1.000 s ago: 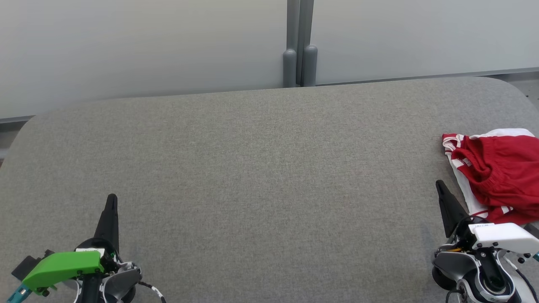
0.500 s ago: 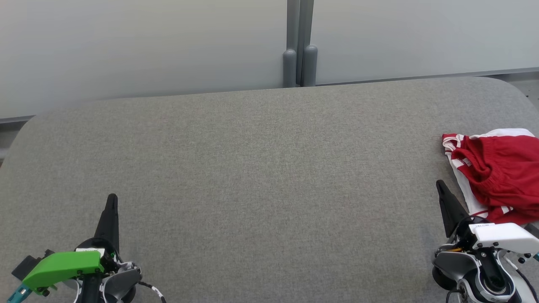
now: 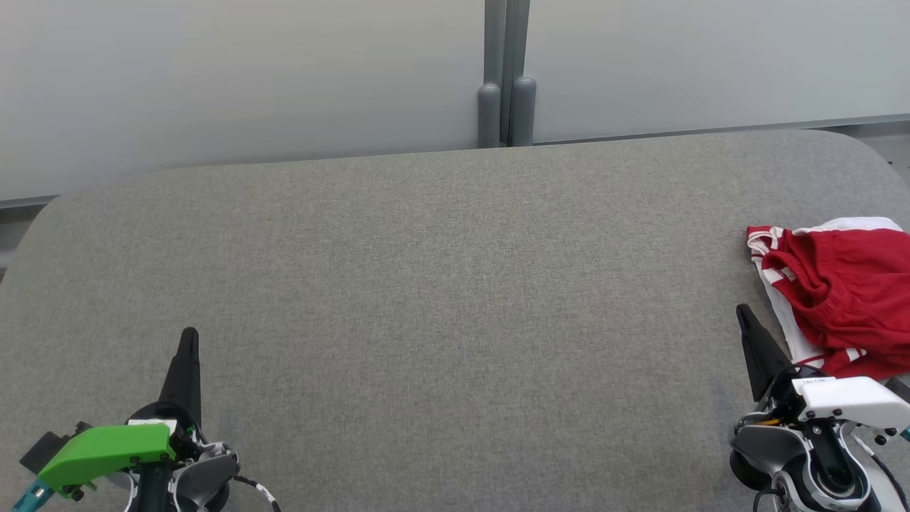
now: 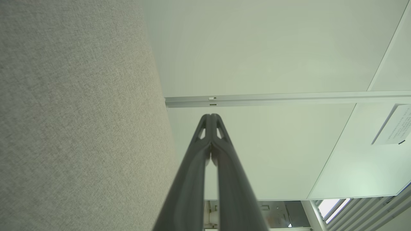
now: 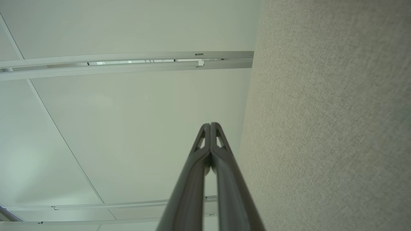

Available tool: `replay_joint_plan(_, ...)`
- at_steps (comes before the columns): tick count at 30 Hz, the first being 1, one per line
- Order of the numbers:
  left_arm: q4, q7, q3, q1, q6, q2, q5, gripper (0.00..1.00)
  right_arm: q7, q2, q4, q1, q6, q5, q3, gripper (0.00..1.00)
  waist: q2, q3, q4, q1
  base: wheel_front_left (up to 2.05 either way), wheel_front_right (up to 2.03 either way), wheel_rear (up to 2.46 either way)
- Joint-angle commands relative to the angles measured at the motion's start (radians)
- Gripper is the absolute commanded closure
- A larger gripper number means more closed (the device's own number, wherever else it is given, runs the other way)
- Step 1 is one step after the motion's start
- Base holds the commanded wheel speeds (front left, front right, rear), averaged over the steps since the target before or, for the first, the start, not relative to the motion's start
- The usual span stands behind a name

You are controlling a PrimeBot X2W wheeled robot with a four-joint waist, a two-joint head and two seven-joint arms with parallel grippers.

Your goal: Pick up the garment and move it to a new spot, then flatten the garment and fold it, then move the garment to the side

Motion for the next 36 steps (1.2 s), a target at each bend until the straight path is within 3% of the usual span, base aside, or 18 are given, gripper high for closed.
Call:
replay_joint_plan(1,0.001,0.002,0.004,-0.016,-0.006,0.0,-0.002,1.0,0.001,0.001,0.002,-0.01,0.001,-0.005,-0.002,1.0,0.0107,0.0,0.0,0.0,0.0,0.0,0.0)
replay_joint_plan(36,0.001,0.003,0.006,-0.016,-0.006,-0.001,0.001,1.0,0.006,0.005,0.002,-0.011,0.001,-0.011,-0.008,1.0,0.0107,0.0,0.0,0.0,0.0,0.0,0.0)
